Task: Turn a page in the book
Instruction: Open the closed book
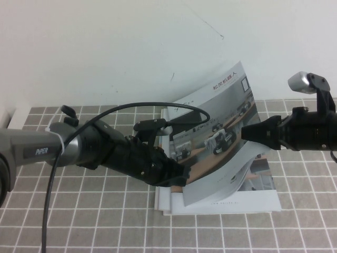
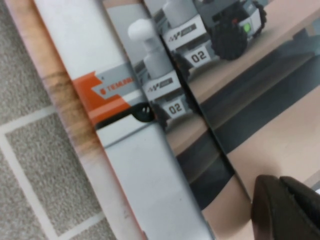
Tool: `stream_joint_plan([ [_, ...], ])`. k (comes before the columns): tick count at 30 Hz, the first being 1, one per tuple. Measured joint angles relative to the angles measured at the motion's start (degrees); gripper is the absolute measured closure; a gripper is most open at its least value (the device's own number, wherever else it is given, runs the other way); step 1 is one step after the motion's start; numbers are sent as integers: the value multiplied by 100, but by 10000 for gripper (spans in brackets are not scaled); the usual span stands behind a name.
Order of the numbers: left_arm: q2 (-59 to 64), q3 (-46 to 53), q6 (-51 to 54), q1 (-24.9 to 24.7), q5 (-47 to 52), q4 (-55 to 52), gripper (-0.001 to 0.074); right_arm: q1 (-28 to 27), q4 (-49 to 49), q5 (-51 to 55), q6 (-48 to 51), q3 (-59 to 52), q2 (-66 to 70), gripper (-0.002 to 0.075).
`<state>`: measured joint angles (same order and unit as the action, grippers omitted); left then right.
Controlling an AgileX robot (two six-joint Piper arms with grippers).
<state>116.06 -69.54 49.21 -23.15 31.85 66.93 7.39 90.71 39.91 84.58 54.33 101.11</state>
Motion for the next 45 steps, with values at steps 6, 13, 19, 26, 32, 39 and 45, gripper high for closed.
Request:
stream_joint_plan([
  [6,0,0,0,0,26,-4,738,0,67,107,-1,187,-9,395],
  [13,0,0,0,0,95,-13,738,0,67,386,-113,592,-21,391],
  [19,2,0,0,0,105,-41,738,30,55,572,-239,686,-66,391],
  [26,2,0,0,0,130,-45,738,30,-112,596,-257,686,-55,391],
  [32,2,0,60,0,149,-54,738,90,-260,597,-302,686,130,391],
  [39,2,0,80,0,191,-68,738,175,-290,596,-328,686,276,390],
  [45,2,0,80,0,205,-71,738,175,-203,839,-316,686,276,390],
])
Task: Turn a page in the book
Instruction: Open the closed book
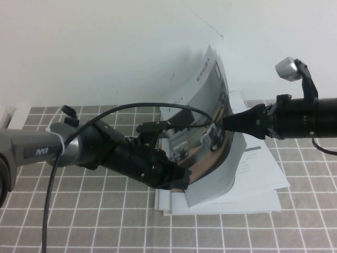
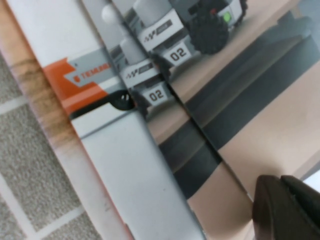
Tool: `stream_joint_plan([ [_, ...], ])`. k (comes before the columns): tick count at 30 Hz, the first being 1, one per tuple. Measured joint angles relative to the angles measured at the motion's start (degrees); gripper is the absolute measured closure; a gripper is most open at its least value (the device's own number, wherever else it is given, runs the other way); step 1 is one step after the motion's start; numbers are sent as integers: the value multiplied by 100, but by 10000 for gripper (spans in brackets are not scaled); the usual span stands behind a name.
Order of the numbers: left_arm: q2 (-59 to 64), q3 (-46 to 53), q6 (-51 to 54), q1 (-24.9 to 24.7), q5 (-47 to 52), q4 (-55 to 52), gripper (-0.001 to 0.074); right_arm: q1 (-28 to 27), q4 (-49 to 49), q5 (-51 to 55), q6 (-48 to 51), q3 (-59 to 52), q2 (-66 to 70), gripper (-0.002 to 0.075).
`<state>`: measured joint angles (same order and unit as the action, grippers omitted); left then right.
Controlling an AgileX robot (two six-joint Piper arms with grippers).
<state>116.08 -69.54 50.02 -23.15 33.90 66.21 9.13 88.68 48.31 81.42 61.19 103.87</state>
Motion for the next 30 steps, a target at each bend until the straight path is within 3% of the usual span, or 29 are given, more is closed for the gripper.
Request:
stream_joint_plan([
  [8,0,0,0,0,0,-9,738,27,472,768,208,0,0,390],
  [21,0,0,26,0,0,-13,738,31,606,1032,218,301,-43,390],
  [25,0,0,26,0,4,-13,738,40,339,859,-62,471,-65,390],
  [30,0,0,26,0,27,-13,738,40,-744,28,-707,482,-65,390],
])
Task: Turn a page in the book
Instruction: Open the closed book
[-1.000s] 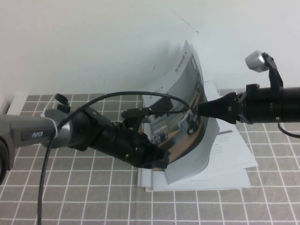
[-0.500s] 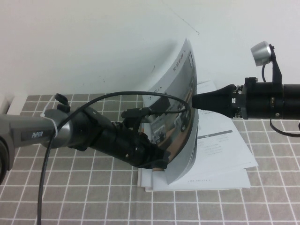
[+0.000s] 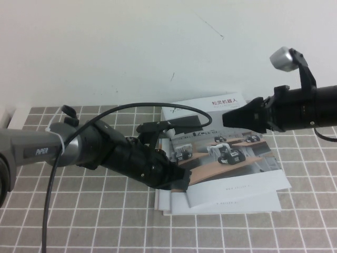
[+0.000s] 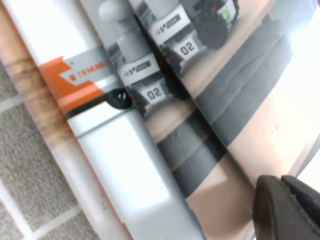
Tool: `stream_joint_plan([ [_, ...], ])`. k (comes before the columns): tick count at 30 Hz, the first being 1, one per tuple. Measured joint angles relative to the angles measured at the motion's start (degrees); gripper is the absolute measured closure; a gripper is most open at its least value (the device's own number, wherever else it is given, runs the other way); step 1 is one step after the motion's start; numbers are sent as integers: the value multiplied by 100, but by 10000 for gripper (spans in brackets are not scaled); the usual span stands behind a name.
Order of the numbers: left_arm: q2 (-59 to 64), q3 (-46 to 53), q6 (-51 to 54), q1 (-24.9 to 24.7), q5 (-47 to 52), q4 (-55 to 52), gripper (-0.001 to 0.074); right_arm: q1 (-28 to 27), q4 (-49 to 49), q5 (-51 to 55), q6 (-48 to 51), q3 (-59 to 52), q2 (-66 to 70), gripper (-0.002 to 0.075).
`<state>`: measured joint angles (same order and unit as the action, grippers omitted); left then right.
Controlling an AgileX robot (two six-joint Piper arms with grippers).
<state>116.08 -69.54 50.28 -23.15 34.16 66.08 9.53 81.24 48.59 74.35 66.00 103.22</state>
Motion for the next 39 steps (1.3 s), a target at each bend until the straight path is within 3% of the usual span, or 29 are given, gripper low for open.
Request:
stream_joint_plan([
  [9,0,0,0,0,11,-37,738,0,-2691,-1593,-1865,0,0,389],
  [13,0,0,0,0,11,-41,738,0,-3484,-1790,-2468,0,13,340],
  [19,0,0,0,0,11,-50,738,0,-3694,-1884,-2628,23,380,297],
  [39,0,-9,-26,0,33,-68,738,0,-3705,-2717,-2641,35,802,295],
])
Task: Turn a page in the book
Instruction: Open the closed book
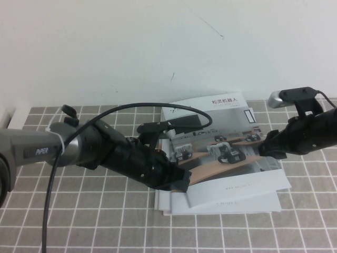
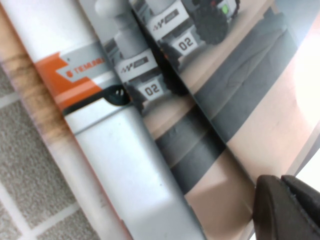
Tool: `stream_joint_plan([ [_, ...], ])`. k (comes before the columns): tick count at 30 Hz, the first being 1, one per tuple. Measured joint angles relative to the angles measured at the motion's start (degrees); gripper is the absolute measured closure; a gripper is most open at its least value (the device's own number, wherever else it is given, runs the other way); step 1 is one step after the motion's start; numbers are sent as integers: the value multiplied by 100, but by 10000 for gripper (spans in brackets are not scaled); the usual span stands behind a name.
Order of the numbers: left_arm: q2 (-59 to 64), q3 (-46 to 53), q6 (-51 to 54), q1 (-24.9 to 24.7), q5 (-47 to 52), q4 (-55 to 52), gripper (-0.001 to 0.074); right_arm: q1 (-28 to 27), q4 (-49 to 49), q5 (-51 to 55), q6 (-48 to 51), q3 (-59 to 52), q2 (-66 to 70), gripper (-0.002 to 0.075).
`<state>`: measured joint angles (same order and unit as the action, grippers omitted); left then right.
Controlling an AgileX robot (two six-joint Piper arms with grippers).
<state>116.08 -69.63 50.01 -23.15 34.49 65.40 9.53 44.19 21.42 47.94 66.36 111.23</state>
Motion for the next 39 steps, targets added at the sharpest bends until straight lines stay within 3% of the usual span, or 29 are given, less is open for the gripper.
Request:
stream_joint_plan([
  [39,0,0,33,0,27,-44,738,0,91,144,0,623,701,295],
])
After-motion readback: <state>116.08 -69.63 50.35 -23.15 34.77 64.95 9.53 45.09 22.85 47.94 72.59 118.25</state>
